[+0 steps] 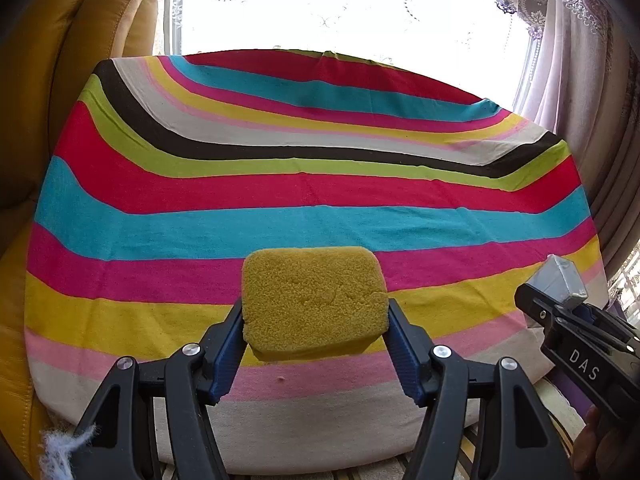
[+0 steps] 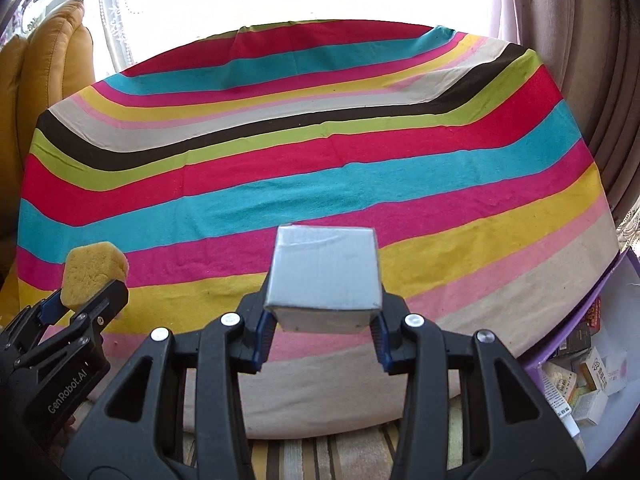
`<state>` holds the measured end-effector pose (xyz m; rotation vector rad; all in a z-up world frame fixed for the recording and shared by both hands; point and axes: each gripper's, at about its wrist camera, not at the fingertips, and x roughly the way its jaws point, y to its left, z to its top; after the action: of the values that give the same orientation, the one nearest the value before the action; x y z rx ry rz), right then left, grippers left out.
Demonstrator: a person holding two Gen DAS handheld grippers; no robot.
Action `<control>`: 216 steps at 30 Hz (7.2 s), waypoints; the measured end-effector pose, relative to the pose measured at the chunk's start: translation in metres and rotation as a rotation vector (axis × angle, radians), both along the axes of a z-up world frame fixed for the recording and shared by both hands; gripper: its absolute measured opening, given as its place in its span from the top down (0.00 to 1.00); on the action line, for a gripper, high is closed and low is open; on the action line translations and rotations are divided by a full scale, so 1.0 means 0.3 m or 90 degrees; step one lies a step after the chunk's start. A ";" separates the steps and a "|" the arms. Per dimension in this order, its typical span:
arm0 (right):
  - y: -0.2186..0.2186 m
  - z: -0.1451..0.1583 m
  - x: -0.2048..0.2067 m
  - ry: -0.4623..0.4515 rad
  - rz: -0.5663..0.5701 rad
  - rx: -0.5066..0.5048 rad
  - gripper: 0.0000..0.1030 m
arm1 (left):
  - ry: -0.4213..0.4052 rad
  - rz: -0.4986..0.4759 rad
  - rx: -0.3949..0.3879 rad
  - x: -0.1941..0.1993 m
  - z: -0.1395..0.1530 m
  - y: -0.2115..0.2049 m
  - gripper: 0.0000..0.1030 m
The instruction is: Organize objects
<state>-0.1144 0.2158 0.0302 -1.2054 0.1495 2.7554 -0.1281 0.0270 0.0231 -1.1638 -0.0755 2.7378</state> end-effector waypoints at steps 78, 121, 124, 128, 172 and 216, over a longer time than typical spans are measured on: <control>0.911 0.072 0.741 -0.093 -0.277 0.073 0.32 | -0.239 -0.458 0.124 0.400 0.005 0.911 0.20; 0.830 0.076 0.867 -0.129 -0.315 0.077 0.10 | -0.261 -0.402 0.150 0.422 -0.049 0.824 0.00; 0.842 0.070 0.874 -0.128 -0.324 0.067 0.10 | -0.269 -0.403 0.142 0.412 -0.057 0.836 0.00; 0.846 0.065 0.870 -0.133 -0.323 0.075 0.10 | -0.268 -0.407 0.145 0.401 -0.057 0.842 0.00; 0.933 0.069 0.870 -0.117 -0.339 0.055 0.10 | -0.127 -0.514 0.008 0.474 0.034 1.064 0.00; 0.936 0.065 0.866 -0.116 -0.338 0.054 0.10 | -0.132 -0.518 0.011 0.477 0.022 1.066 0.00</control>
<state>0.1453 0.4967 0.0498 -1.1815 0.2839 2.1668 0.0150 0.3469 0.0298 -1.1366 0.2857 1.9020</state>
